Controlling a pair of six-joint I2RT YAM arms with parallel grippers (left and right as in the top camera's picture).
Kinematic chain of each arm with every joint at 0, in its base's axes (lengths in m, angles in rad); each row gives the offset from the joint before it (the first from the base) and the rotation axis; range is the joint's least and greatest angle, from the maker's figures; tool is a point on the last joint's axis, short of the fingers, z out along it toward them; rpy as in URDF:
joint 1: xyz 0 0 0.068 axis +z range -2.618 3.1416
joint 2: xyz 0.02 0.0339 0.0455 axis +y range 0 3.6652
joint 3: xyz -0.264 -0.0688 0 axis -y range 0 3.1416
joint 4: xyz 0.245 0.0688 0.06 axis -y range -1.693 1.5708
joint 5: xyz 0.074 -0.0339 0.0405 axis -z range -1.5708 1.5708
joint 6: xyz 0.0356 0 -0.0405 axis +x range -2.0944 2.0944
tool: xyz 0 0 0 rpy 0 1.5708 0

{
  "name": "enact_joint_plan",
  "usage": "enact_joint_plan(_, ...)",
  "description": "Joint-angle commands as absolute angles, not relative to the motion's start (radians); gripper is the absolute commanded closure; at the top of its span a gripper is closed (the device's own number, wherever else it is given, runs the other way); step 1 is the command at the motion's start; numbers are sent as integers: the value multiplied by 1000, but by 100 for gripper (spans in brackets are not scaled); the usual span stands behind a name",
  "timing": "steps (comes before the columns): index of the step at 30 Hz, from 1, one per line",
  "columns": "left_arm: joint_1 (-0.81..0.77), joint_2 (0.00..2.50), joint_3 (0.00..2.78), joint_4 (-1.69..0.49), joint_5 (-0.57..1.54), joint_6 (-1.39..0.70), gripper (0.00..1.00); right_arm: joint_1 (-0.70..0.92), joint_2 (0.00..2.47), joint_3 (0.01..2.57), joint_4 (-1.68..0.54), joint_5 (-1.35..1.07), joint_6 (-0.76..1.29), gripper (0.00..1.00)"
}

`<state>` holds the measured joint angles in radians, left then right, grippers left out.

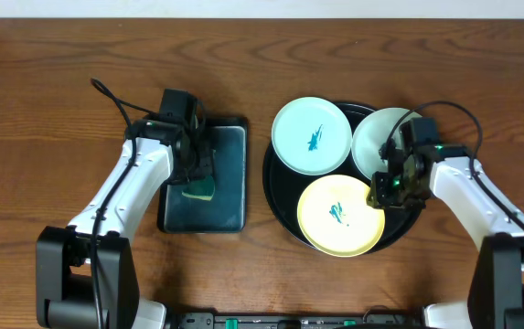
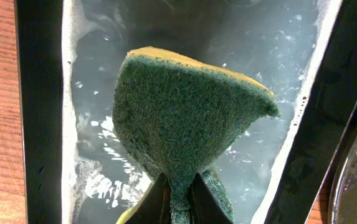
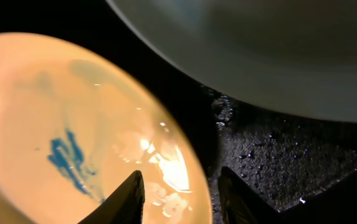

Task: Clean dirty plates on tray and stack at the side
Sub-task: 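Grip the yellow plate rim with the right gripper and tilt it up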

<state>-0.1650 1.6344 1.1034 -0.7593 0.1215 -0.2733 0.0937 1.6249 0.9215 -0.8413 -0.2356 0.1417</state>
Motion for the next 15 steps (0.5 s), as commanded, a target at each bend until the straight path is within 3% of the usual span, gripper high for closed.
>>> enact_joint_plan(1,-163,1644,1102,-762,123,-271,93,100,1657,934,-841,-205,142,66)
enact_joint_plan(7,-163,1644,1102,-762,123,-271,93,103,1695,934,-830,-218,151,92)
enact_joint_plan(15,-163,1644,1102,-758,123,-271,92,154,1697,934,-733,-218,267,99)
